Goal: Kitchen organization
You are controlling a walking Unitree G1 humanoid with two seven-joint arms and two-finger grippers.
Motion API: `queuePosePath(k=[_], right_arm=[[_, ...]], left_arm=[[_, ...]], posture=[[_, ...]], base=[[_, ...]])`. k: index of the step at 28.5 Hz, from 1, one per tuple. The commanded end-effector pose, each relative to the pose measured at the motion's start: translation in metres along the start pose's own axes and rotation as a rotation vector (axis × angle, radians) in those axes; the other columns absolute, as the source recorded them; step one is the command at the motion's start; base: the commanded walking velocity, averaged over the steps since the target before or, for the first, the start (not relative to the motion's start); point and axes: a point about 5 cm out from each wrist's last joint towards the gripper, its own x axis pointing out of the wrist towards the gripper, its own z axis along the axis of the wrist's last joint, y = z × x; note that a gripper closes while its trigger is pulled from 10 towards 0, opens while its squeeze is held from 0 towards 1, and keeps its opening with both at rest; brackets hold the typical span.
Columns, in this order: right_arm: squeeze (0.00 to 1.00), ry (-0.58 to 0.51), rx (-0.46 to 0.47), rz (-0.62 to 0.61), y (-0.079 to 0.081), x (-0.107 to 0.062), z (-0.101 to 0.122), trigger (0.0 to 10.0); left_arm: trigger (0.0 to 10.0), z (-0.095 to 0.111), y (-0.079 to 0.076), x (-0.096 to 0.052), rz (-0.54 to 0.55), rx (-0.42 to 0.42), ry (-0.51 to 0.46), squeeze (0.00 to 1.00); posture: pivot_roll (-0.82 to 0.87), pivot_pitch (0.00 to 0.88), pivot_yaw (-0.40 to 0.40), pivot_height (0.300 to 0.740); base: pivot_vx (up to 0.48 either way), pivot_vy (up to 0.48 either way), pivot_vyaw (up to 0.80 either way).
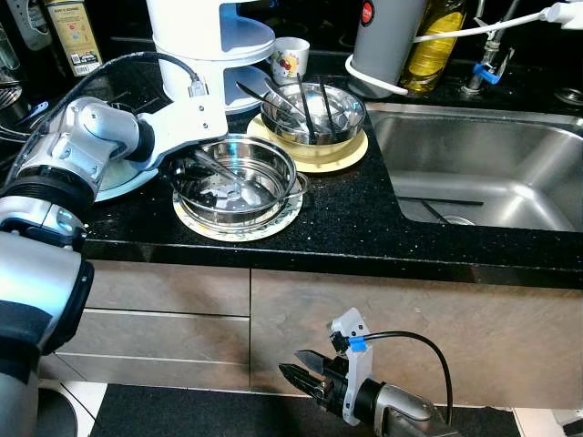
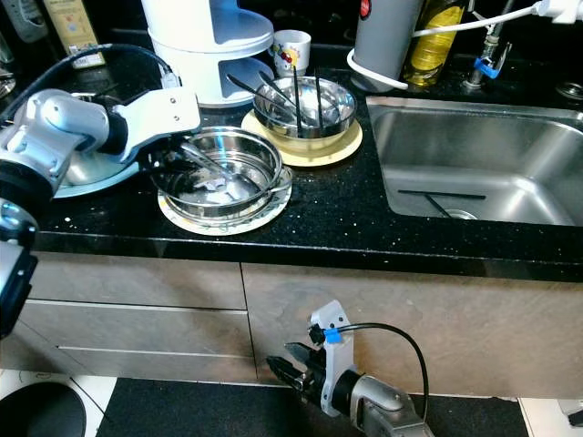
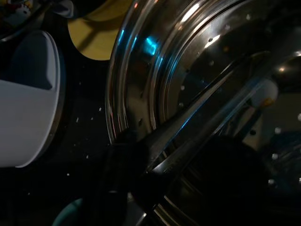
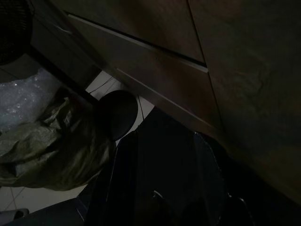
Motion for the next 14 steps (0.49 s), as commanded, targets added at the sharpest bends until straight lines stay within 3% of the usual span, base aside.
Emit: queuePosePath(k=[1, 14], right_arm=[[0.0, 0.006, 0.02, -0.013, -0.0002, -0.0045, -0.0034, 10.0], [0.0, -0.001, 0.033, -0.021, -0.0022, -0.0049, -0.0014, 10.0]], left_arm=[[0.0, -0.001, -0.0014, 0.0024, -0.011, 0.013, 0.023, 0.0], [0.0, 0.0047, 0.0057, 0.0, 0.033, -0.007, -0.014, 0.0]], posture=[[-0.07, 0.224, -0.014, 0.74], [-0.07, 0.22, -0.013, 0.74]], base=[[0.0, 0.0, 0.0], [0.0, 0.0, 0.0]])
